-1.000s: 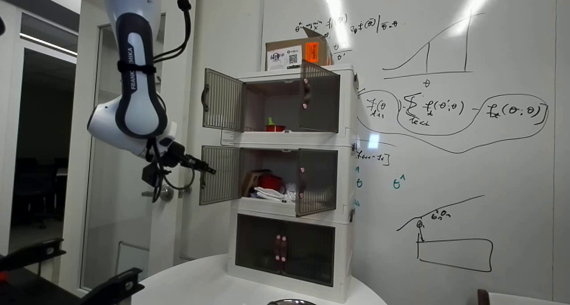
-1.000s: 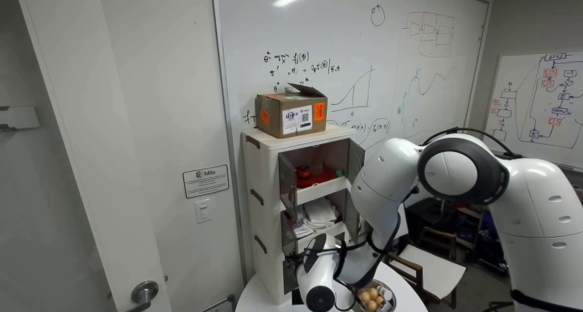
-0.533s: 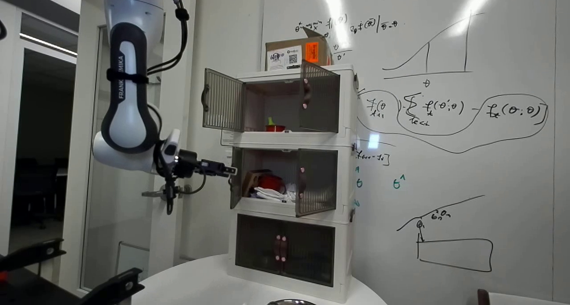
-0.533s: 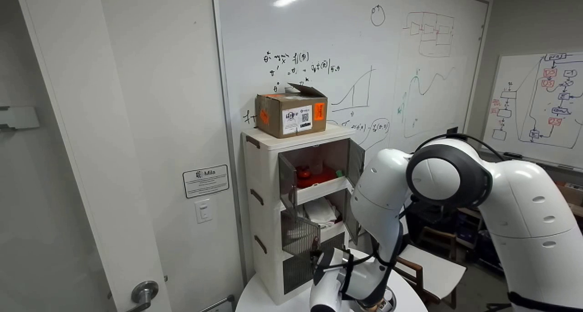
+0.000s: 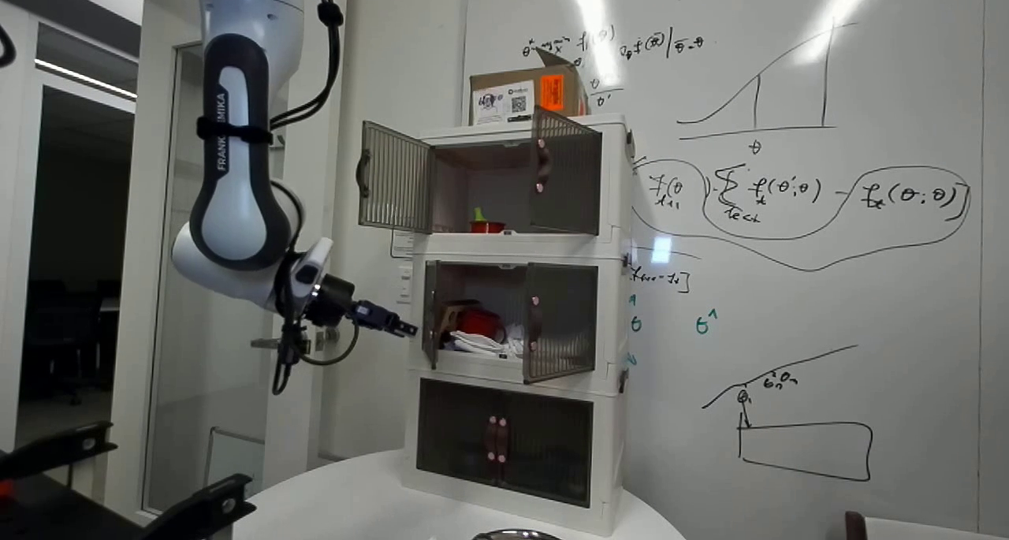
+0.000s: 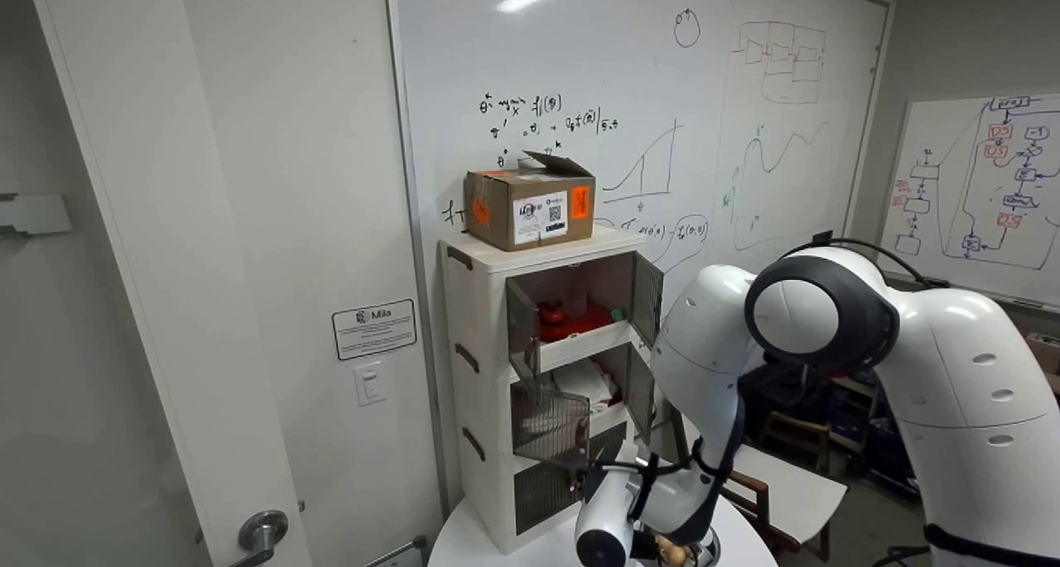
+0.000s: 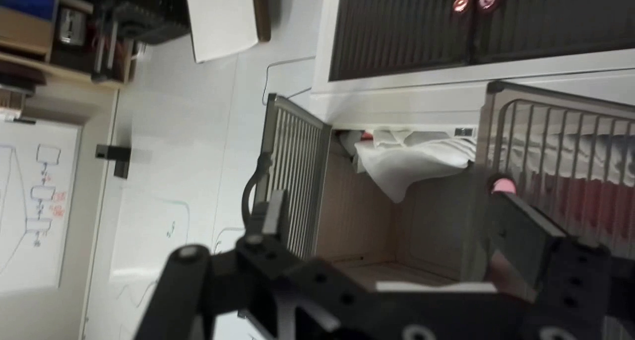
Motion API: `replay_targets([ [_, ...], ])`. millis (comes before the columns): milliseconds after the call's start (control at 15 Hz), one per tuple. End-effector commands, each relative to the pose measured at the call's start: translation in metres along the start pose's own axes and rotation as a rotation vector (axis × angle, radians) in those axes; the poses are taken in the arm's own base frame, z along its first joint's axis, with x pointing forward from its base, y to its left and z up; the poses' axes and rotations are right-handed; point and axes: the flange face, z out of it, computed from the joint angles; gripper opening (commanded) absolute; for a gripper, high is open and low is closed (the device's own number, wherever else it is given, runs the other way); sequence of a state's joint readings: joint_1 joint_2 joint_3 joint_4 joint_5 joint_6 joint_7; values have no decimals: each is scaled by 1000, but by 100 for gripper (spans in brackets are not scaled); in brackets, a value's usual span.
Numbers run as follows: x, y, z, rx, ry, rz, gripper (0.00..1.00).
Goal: Close the door to the middle compartment
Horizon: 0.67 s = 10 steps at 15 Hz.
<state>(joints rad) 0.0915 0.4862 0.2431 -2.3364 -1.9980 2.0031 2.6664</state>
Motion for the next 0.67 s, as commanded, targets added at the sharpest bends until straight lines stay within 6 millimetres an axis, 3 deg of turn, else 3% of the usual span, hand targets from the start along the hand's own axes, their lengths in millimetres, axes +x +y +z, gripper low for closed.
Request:
replay_targets([
  [0,28,1,-13,105,-136,95,100],
  [333,71,0,-24,274,-345,183,100],
  [600,102,-3,-20,390,-522,247,100],
])
